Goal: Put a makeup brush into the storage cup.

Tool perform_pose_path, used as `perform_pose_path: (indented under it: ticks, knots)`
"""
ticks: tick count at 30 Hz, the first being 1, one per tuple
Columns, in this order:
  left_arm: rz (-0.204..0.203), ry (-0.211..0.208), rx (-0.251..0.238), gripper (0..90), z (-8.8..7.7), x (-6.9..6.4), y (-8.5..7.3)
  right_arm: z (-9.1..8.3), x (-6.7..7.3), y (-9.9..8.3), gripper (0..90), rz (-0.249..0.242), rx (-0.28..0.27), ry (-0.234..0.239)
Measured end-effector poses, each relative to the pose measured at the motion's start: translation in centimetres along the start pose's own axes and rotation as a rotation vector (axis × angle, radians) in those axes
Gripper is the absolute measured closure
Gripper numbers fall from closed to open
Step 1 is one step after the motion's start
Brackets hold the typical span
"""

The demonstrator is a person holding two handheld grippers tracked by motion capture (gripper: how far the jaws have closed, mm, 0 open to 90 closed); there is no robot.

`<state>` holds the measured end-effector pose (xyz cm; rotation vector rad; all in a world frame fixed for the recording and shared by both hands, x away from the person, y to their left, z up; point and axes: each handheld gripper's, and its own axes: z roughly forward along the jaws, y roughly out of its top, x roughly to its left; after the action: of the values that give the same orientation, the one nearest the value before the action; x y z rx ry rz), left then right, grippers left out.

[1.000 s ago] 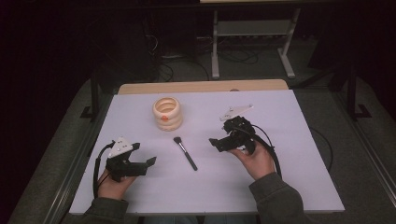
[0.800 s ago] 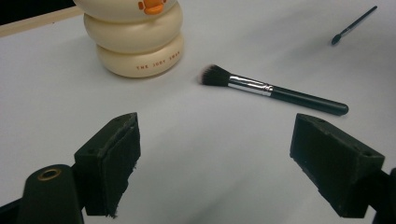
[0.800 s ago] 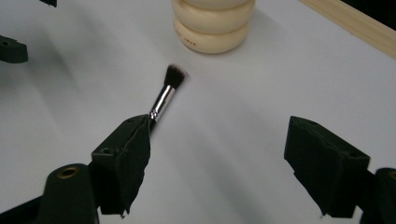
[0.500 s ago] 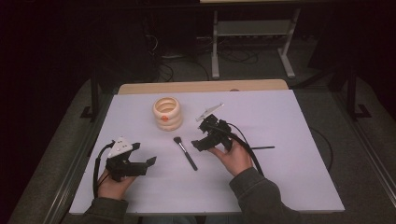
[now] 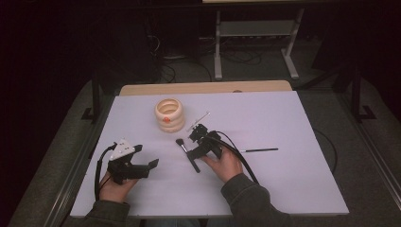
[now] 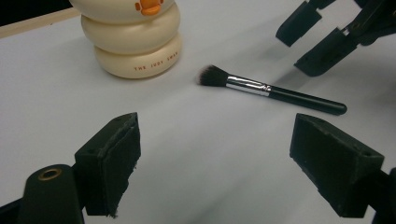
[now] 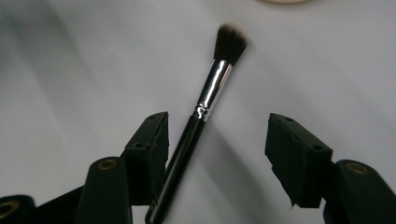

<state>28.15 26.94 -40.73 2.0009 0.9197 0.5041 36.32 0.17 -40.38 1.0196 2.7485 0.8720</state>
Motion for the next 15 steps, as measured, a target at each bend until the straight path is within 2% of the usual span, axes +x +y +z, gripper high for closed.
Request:
perform_pose_path:
  ticks: [4,11,15]
  knots:
    - [-0.001,0.001,0.001,16.1,0.0,0.1,0.0,1.1,0.4,-0.3,43.4,0.004,0.018,0.025]
    - [-0.002,-0.004,0.006,16.4,0.1,0.0,-0.1,2.0,1.0,-0.3,50.5,0.0,0.059,0.024]
    - [0.0,-0.003,0.002,16.4,0.1,0.0,-0.1,2.4,1.2,-0.3,56.4,0.004,0.079,0.008]
